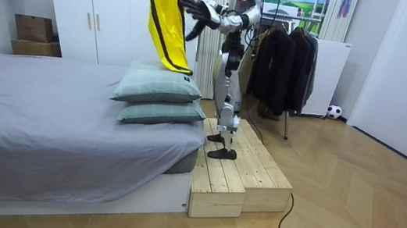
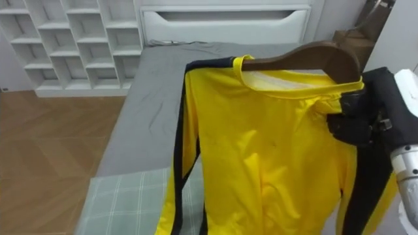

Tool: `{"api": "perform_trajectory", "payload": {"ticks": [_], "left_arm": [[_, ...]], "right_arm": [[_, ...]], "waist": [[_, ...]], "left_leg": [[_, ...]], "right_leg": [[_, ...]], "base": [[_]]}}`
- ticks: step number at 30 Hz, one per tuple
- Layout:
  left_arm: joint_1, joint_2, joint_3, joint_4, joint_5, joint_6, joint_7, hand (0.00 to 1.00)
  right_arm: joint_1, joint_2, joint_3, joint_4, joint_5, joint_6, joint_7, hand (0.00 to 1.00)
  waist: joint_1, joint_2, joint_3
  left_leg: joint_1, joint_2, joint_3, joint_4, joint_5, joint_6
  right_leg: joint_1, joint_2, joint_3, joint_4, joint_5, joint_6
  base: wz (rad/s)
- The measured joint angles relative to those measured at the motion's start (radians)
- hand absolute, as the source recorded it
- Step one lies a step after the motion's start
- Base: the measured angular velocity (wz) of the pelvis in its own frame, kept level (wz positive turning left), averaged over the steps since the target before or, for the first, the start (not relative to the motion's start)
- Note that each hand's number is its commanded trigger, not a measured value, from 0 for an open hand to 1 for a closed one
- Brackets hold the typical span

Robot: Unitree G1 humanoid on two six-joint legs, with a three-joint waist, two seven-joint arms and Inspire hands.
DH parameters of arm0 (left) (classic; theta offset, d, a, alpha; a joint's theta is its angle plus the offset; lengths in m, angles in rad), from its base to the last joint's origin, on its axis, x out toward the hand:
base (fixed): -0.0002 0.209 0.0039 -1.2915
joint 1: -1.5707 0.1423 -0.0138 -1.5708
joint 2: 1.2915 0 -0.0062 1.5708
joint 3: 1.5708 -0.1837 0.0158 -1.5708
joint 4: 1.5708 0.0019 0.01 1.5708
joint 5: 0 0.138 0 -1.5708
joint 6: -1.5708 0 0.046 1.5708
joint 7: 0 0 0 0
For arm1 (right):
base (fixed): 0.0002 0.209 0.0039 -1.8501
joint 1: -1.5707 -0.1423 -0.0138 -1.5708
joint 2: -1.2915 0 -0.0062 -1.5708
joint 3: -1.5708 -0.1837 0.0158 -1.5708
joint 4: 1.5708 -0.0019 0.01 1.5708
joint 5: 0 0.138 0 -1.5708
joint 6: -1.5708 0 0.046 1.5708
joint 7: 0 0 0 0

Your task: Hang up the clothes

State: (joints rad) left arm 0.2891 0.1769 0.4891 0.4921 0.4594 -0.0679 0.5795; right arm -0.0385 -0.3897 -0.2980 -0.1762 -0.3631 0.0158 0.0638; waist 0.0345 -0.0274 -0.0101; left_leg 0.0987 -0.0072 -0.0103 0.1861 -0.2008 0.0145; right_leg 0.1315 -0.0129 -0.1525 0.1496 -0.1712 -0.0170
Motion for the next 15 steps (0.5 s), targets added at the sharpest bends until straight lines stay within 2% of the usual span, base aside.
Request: {"api": "perform_trajectory", "payload": {"ticks": [4, 8, 11, 15], "left_arm": [[0.03, 0.001, 0.001, 0.175, -0.002, 0.001, -0.002, 0.0], [0.061, 0.004, -0.003, 0.331, -0.079, 0.003, -0.003, 0.0], [0.084, 0.004, -0.001, 0.409, -0.096, 0.004, -0.02, 0.0], [0.095, 0.004, -0.029, 0.442, -0.117, 0.005, -0.066, 0.0]], "right_arm": [[0.003, -0.001, -0.001, -0.001, 0.0, 0.01, 0.004, 1.0], [0.027, 0.0, 0.0, -0.003, 0.01, 0.03, 0.008, 1.0], [0.055, -0.001, -0.002, -0.003, 0.004, 0.031, 0.015, 1.0], [0.091, 0.0, 0.004, -0.004, 0.004, 0.031, 0.027, 1.0]], "waist": [[0.0, -0.011, -0.0005], [0.001, -0.025, 0.0001], [0.001, -0.036, 0.0005], [0.004, -0.04, 0.0031]], "left_leg": [[-0.003, -0.002, -0.003, -0.001, 0.0, 0.0], [0.001, -0.003, 0.002, -0.004, 0.001, 0.001], [0.0, -0.004, 0.002, -0.005, 0.0, 0.001], [-0.001, -0.004, -0.002, -0.006, -0.004, 0.007]], "right_leg": [[-0.003, -0.001, 0.0, -0.001, -0.002, 0.002], [-0.003, -0.002, 0.01, 0.001, -0.002, 0.002], [-0.003, -0.003, 0.01, 0.003, -0.002, 0.002], [-0.001, -0.004, 0.002, 0.003, -0.002, 0.002]], "base": [[0.02], [-0.02], [0.04], [0.07]]}}
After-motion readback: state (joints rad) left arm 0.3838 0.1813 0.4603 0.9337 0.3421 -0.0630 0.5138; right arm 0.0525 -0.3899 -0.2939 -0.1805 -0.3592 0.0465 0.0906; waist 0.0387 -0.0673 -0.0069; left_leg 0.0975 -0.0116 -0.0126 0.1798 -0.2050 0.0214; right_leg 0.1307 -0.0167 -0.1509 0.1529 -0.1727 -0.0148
